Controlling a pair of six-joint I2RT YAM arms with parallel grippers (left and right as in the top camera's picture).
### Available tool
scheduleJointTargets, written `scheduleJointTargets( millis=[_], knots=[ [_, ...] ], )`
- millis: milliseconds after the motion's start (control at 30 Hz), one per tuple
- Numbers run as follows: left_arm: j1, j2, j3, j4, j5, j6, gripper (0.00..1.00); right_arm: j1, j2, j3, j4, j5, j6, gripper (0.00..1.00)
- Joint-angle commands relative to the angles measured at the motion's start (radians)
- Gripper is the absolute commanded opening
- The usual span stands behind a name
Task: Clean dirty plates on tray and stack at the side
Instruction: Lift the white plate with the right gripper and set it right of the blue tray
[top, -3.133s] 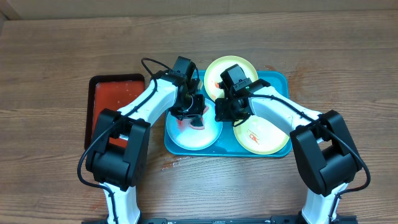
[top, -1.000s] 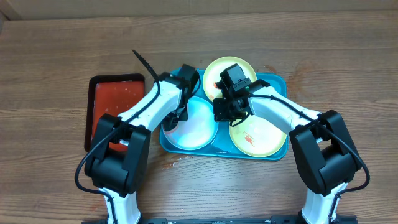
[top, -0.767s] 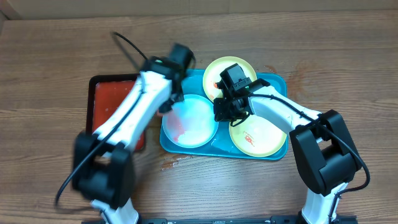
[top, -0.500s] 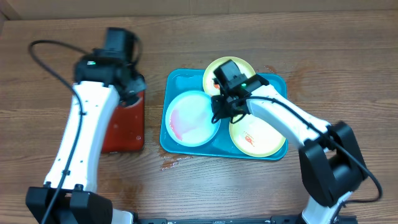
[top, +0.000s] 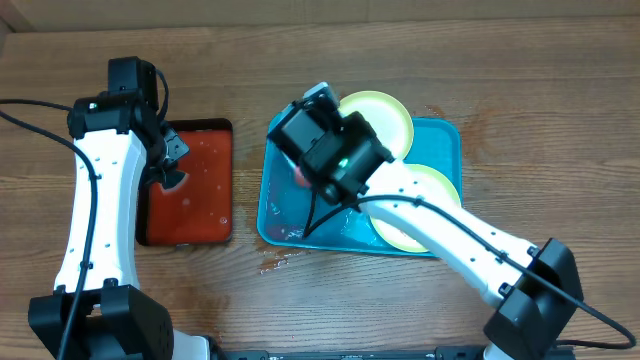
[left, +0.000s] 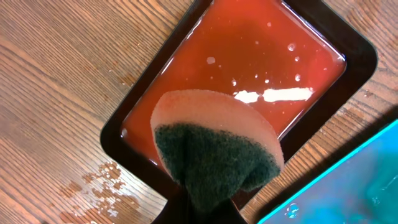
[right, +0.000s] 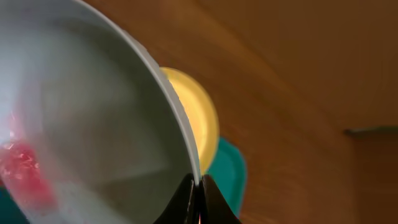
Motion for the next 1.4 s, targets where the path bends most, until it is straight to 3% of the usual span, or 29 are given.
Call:
scheduleJointTargets(
  millis=[0, 267, 667, 800, 900, 1100, 1267, 1300, 1367],
  knots=[
    [0.002, 0.006, -0.010, 0.004, 0.007, 0.006, 0.04, 0.047, -0.027, 0.027, 0.026, 0.270, -0.164, 0.04],
    [0.002, 0.006, -0.010, 0.010, 0.007, 0.006, 0.04, 0.123, -0.027, 0.027, 0.098, 0.410, -0.423, 0.04],
    [0.002, 0.006, -0.010, 0.010, 0.007, 0.006, 0.04, 0.154, -0.027, 0.026, 0.116, 0.344, -0.444, 0.04],
    [0.002, 0.006, -0.010, 0.009, 0.007, 0.006, 0.04, 0.127, -0.027, 0.022, 0.078, 0.009, -0.332, 0.04],
    [0.002, 0.006, -0.010, 0.009, 0.007, 0.006, 0.04, 0.071, -0.027, 0.004, 0.068, -0.238, -0.324, 0.04],
    [0.002, 0.006, -0.010, 0.009, 0.007, 0.006, 0.04, -0.078, -0.034, 0.006, 0.075, -0.317, -0.181, 0.04],
    [0.002, 0.006, -0.010, 0.005, 0.008, 0.006, 0.04, -0.322, -0.032, 0.006, 0.039, -0.870, -0.153, 0.04],
    [0.002, 0.006, -0.010, 0.006, 0.008, 0.006, 0.04, -0.439, -0.029, 0.005, 0.029, -1.080, -0.153, 0.04],
    [0.002, 0.006, -0.010, 0.006, 0.008, 0.006, 0.04, -0.554, -0.029, 0.002, 0.017, -1.221, -0.152, 0.04]
  ],
)
